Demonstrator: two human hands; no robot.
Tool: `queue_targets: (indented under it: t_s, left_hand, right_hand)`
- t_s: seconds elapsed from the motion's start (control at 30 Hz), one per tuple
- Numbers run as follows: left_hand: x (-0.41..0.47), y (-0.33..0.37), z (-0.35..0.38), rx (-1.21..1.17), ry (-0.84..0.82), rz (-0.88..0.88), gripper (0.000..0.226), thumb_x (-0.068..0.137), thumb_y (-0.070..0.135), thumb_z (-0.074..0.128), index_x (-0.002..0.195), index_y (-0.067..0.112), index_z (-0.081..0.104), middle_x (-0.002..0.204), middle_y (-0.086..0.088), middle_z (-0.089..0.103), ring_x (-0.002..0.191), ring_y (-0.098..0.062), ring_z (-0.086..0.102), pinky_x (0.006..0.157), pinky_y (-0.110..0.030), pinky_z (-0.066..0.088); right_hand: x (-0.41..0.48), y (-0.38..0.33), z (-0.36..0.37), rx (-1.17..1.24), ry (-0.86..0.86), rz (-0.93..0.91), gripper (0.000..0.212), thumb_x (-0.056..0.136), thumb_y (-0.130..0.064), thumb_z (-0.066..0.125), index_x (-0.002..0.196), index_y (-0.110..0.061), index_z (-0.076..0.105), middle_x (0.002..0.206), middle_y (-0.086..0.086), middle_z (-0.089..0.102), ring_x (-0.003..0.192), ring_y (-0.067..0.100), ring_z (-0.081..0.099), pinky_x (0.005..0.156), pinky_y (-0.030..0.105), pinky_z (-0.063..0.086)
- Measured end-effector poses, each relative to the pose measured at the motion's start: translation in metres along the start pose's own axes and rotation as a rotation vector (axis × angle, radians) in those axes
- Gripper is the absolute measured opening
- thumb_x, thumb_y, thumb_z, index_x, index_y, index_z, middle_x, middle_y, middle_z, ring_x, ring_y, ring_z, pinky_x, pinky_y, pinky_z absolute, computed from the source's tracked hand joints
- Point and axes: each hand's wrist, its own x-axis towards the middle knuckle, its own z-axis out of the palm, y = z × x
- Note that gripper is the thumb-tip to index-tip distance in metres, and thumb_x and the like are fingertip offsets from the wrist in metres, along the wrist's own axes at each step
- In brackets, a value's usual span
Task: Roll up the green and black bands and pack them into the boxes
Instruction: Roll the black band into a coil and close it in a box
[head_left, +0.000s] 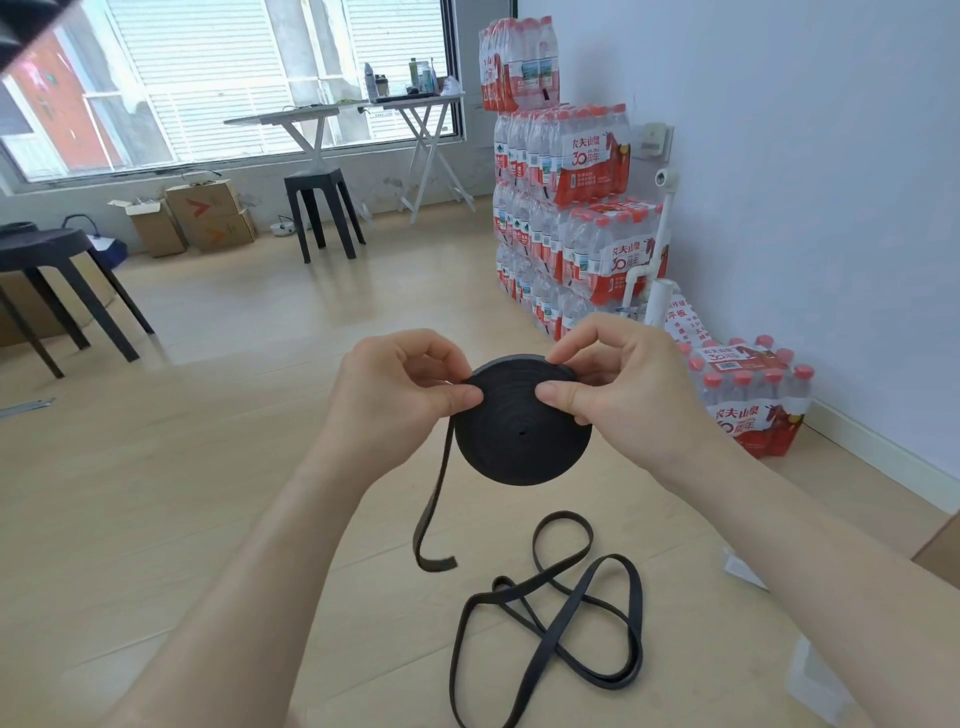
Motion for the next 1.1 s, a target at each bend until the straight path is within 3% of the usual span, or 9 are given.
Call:
queue_targets:
  t_s: [0.13,0.3,0.5,0.63,0.8,1.0,1.1]
  left_hand:
    - [0.001,-0.001,0.0,-0.109,-0.031,-0.05,0.014,0.071,0.004,0.08,0.073,0.008,0.067,0.072,-0.006,0.072,0.069,-0.015,0.067,0.074,-0.03,0.056]
    - [0.001,-0.002,-0.001,-0.194,-0.122,-0.119,0.016,0.076,0.001,0.074,0.078,0.01,0.062,0.072,-0.007,0.069,0.07,-0.02,0.067,0.075,-0.04,0.06]
    - [0.002,-0.002,0.005,-0.324,0.057,-0.081,0.013,0.075,-0.003,0.073,0.079,0.008,0.067,0.074,-0.011,0.073,0.07,-0.021,0.069,0.073,-0.035,0.059]
    - [-0.001,-0.001,0.01,-0.356,0.021,-0.064,0.025,0.078,-0.001,0.071,0.094,0.019,0.071,0.081,-0.005,0.074,0.078,-0.017,0.07,0.079,-0.028,0.056]
    - [-0.002,0.001,0.014,-0.295,-0.036,-0.046,0.043,0.082,0.0,0.068,0.101,0.039,0.068,0.083,-0.008,0.072,0.075,-0.018,0.069,0.073,-0.032,0.059]
    - [-0.001,0.001,0.017,-0.353,0.142,-0.08,0.023,0.075,-0.002,0.075,0.081,0.019,0.066,0.073,-0.004,0.073,0.07,-0.02,0.068,0.068,-0.032,0.059]
    - [-0.001,0.0,0.017,-0.449,0.079,-0.143,0.019,0.075,-0.001,0.074,0.081,0.015,0.065,0.079,-0.006,0.074,0.076,-0.02,0.07,0.072,-0.028,0.058]
  right_hand:
    - [0.002,0.0,-0.005,0.118,0.034,0.058,0.023,0.075,-0.002,0.078,0.077,-0.019,0.063,0.069,0.001,0.073,0.058,0.012,0.063,0.053,0.022,0.048]
    - [0.003,-0.001,-0.009,0.265,0.118,0.111,0.023,0.076,0.001,0.075,0.077,-0.017,0.061,0.069,0.003,0.073,0.062,0.011,0.065,0.05,0.019,0.047]
    - [0.0,0.001,-0.003,0.454,0.154,0.219,0.022,0.079,0.001,0.073,0.08,-0.016,0.059,0.073,0.001,0.072,0.068,0.013,0.065,0.05,0.017,0.045]
    - [0.002,0.001,-0.004,0.582,0.227,0.292,0.022,0.08,0.001,0.071,0.08,-0.017,0.059,0.08,0.003,0.069,0.071,0.014,0.062,0.049,0.015,0.044]
    - [0.002,0.003,-0.004,0.712,0.28,0.357,0.021,0.082,0.001,0.07,0.084,-0.016,0.058,0.084,0.003,0.068,0.068,0.01,0.061,0.047,0.013,0.044]
    - [0.001,0.007,0.003,0.773,0.324,0.409,0.02,0.083,-0.001,0.07,0.088,-0.015,0.056,0.083,0.001,0.066,0.067,0.01,0.061,0.048,0.013,0.046]
    - [0.0,0.007,0.004,0.795,0.35,0.42,0.019,0.083,-0.001,0.069,0.088,-0.015,0.056,0.084,0.003,0.066,0.07,0.01,0.061,0.047,0.012,0.045]
